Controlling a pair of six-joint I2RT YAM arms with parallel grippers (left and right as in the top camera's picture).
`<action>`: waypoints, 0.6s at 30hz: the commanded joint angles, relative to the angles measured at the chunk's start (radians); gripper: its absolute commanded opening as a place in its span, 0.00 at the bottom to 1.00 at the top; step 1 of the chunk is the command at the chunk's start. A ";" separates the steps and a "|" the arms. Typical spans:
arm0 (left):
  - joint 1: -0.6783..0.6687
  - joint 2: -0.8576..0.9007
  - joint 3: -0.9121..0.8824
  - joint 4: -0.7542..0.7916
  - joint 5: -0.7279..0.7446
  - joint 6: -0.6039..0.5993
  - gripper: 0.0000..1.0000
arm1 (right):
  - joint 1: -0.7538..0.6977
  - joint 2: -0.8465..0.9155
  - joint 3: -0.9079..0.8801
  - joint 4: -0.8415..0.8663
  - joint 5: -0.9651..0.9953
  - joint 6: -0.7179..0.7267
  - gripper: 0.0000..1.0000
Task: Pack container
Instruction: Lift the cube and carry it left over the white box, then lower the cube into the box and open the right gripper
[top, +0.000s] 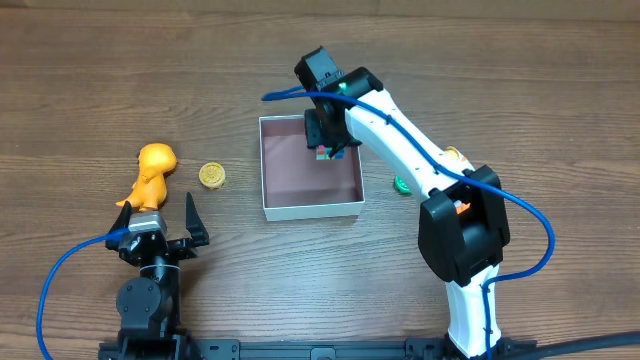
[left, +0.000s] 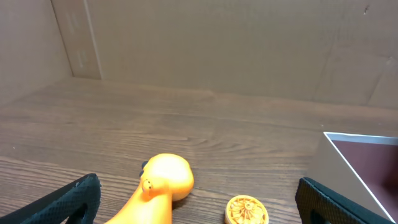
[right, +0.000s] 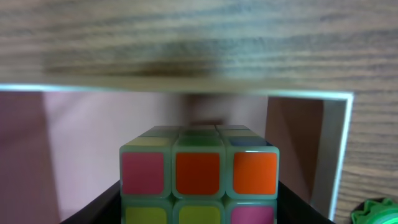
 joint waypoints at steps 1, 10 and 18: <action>0.007 -0.002 -0.003 0.001 0.005 0.026 1.00 | -0.004 -0.008 -0.026 0.015 0.015 -0.006 0.37; 0.007 -0.002 -0.003 0.001 0.005 0.026 1.00 | -0.004 -0.008 -0.028 0.050 0.046 -0.019 0.38; 0.007 -0.002 -0.003 0.001 0.005 0.026 1.00 | -0.004 -0.008 -0.028 0.065 0.082 -0.032 0.41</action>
